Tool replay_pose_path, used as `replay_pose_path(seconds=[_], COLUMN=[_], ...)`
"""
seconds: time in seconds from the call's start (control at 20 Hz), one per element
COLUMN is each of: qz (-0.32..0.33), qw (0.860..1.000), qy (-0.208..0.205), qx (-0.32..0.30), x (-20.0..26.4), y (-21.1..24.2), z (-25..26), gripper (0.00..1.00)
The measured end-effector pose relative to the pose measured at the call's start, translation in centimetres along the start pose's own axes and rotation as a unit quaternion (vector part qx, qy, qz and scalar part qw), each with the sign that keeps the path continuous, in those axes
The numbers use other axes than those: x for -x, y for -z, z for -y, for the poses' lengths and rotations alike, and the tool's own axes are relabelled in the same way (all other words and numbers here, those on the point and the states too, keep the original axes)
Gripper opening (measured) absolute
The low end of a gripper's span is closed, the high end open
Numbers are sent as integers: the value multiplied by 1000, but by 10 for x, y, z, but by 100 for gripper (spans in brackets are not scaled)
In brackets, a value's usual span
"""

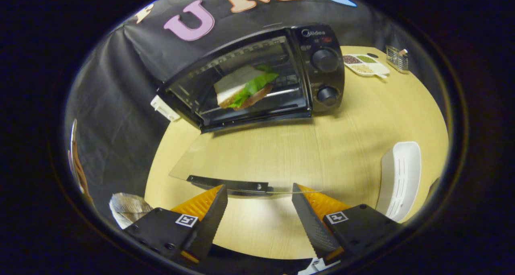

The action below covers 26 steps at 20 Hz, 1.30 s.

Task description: Open the toaster oven, put the food inside, and close the toaster oven door.

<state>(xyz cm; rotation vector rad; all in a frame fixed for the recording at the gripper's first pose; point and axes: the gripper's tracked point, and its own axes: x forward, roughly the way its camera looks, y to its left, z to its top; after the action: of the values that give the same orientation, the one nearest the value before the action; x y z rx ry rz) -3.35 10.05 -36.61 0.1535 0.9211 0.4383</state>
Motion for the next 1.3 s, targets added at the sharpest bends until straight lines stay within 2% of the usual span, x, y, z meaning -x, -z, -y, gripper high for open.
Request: replay_pose_path(seconds=[0.35, 0.75, 1.3], qz=[62, 109, 162], qw=[998, 994, 983], qy=[-6, -8, -20], qx=[2, -16, -82], x=[15, 15, 4], y=[-53, -87, -146], z=[-19, -28, -36], gripper=[100, 100, 100])
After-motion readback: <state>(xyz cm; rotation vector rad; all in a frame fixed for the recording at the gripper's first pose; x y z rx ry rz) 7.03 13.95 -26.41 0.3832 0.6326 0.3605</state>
